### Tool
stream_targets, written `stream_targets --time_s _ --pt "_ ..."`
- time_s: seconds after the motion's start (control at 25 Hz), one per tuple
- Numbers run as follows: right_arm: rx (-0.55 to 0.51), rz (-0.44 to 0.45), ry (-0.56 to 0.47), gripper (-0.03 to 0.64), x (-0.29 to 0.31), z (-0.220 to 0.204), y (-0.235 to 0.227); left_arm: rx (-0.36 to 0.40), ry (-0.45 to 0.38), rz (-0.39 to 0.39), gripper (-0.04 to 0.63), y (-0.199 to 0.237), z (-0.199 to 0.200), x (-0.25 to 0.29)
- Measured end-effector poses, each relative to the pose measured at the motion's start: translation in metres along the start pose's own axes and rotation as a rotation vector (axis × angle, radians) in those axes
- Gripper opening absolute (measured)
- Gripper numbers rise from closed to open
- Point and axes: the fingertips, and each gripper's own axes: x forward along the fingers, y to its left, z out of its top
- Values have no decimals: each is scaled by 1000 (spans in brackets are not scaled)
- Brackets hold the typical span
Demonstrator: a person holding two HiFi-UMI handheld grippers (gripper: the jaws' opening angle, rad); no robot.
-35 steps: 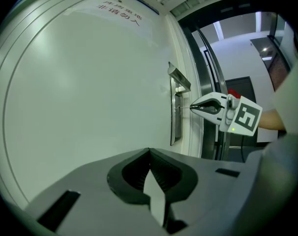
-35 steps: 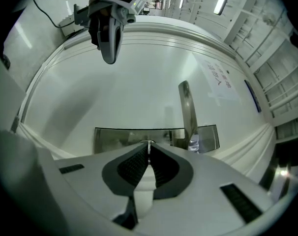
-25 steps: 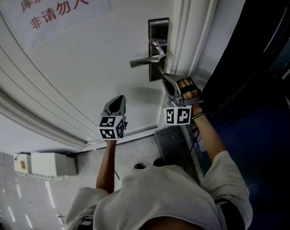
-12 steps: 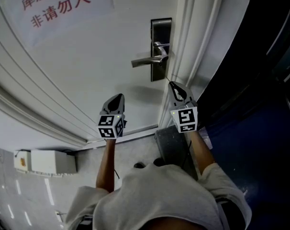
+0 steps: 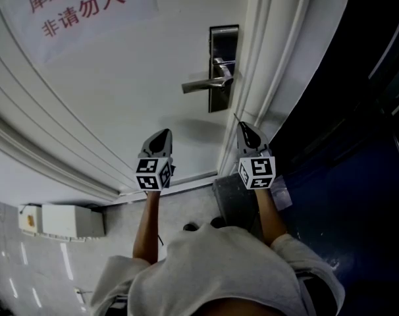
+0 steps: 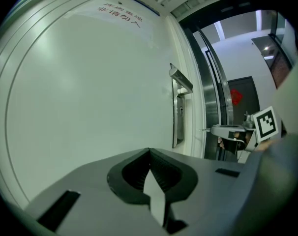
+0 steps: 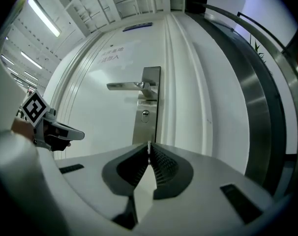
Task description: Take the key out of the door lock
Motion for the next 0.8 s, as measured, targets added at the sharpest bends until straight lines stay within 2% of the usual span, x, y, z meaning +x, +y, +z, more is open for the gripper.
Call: stream_targets --time_s 0.36,0.8 --pt "-66 9 -1 30 4 5 5 4 -4 -1 18 0 1 2" --pt "-68 15 1 30 9 4 7 15 -9 4 18 0 4 0"
